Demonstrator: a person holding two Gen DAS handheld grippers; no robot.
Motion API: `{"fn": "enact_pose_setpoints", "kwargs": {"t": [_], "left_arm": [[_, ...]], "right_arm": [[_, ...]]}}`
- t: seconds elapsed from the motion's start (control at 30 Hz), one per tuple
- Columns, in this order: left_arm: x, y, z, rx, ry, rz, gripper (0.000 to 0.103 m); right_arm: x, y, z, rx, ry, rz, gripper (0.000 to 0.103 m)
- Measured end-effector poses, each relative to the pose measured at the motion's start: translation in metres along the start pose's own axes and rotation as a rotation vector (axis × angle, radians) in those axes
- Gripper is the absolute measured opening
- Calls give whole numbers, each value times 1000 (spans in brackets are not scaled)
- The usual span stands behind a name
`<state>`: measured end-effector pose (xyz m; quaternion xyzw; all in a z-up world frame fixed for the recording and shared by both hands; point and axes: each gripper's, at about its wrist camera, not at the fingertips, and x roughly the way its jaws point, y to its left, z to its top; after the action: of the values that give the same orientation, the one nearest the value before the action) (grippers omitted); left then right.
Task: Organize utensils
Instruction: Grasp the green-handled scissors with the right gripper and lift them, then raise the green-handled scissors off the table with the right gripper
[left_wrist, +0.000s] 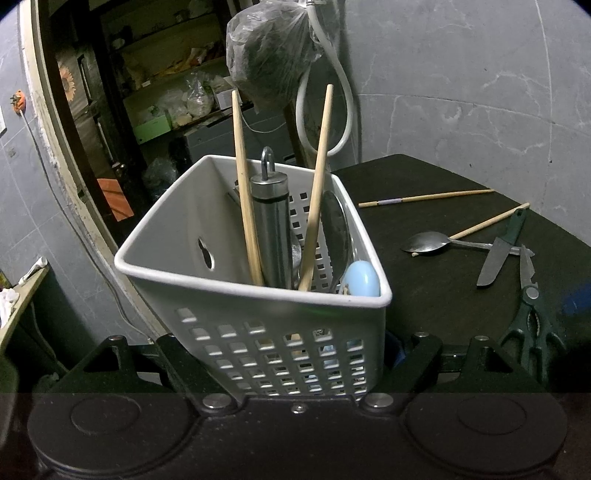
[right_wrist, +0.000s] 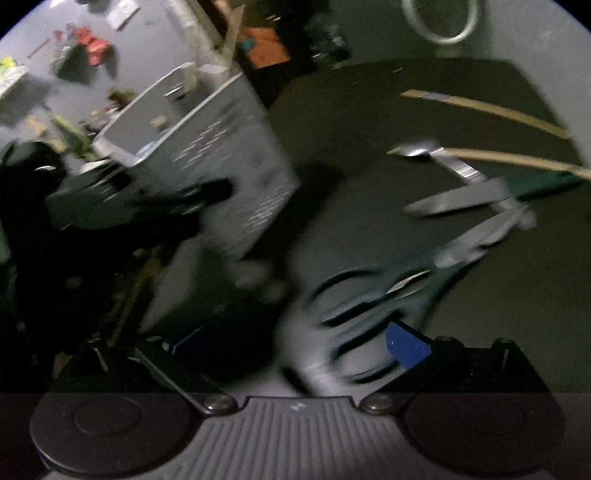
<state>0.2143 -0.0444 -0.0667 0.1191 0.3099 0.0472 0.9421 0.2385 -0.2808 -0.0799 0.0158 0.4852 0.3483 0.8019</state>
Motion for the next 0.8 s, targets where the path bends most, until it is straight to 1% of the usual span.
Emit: {"fn": "enact_pose_setpoints", "kwargs": {"t": [0.1, 0.2, 0.3, 0.4, 0.53, 0.57, 0.67, 0.8], "left_arm": [[0, 0, 0, 0, 1, -1, 85], [0, 0, 0, -3, 2, 0, 85], [-1, -1, 1, -4, 1, 2, 85], [-1, -2, 1, -1, 0, 3, 85], [-2, -2, 0, -1, 0, 1, 85], [-1, -2, 0, -3, 1, 1, 85], [-1, -3, 0, -5, -1, 1, 85], [-1, -3, 0, -7, -3, -4, 85]], "right_arm": [[2, -22, 15, 62, -49, -3, 103], [9, -29, 30, 61, -66, -4, 103], [12, -31, 39, 38, -64, -17, 103], [19, -34, 46, 16, -62, 2, 103], [37, -46, 54, 30, -29, 18, 102], [36, -48, 55, 31, -34, 10, 102], [29, -55, 52, 72, -25, -50, 102], [11, -67, 31, 127, -21, -108, 102]]}}
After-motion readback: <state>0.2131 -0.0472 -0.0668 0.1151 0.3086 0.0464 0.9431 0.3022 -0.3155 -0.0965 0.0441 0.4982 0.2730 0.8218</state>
